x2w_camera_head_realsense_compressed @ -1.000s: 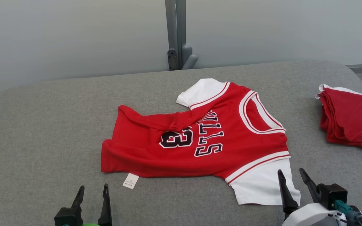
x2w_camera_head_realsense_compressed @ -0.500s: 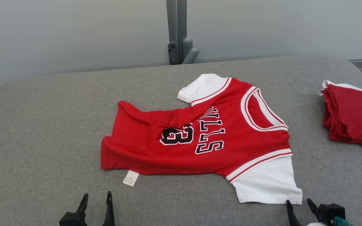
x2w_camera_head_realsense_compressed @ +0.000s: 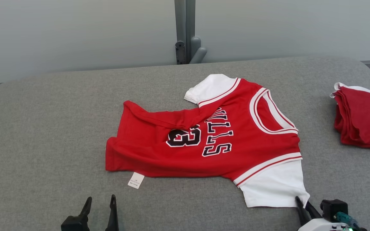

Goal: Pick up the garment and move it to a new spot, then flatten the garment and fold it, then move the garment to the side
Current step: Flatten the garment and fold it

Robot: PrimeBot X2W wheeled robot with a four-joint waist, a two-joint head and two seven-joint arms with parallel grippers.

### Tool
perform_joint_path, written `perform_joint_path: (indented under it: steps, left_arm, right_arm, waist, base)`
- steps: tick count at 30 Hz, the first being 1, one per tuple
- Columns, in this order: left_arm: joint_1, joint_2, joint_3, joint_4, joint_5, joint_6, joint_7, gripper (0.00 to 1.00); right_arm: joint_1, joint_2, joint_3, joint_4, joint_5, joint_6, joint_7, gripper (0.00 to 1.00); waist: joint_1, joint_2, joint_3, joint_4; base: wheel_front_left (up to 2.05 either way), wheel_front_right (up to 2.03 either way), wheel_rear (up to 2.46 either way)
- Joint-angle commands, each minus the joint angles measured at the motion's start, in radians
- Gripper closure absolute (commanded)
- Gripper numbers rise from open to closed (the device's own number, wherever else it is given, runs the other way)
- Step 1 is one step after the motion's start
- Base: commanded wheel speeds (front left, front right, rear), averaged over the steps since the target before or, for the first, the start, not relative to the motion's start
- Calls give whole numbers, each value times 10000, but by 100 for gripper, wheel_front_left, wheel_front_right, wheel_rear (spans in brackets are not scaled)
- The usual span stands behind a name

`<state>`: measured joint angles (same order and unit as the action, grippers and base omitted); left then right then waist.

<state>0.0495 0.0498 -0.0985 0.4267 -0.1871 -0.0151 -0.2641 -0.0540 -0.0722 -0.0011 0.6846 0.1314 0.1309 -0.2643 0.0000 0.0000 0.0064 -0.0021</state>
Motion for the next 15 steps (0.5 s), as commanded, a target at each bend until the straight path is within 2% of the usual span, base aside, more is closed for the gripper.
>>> perform_joint_path:
  steps: [1,5,10,15]
  left_arm:
    - [-171,20,-13,-35,-98,-34,3,0]
    - [-238,20,-94,-4,-243,-120,3,0]
    - [-374,21,-238,248,-370,-358,3,0]
    - [-738,29,-413,1305,-206,-469,3,0]
  right_arm:
    - [-75,-130,-57,-78,122,-5,4,100]
    - [269,-465,-334,-573,359,-5,4,100]
    - [532,-939,-119,-1273,819,-5,4,100]
    - [382,-957,160,-1754,1064,-5,4,100]
  waist:
    - [0,0,24,-23]
    - [0,0,107,-187]
    - [0,0,285,-510]
    - [0,0,481,-701]
  base:
    - [0,0,0]
    - [0,0,0]
    - [0,0,0]
    - [0,0,0]
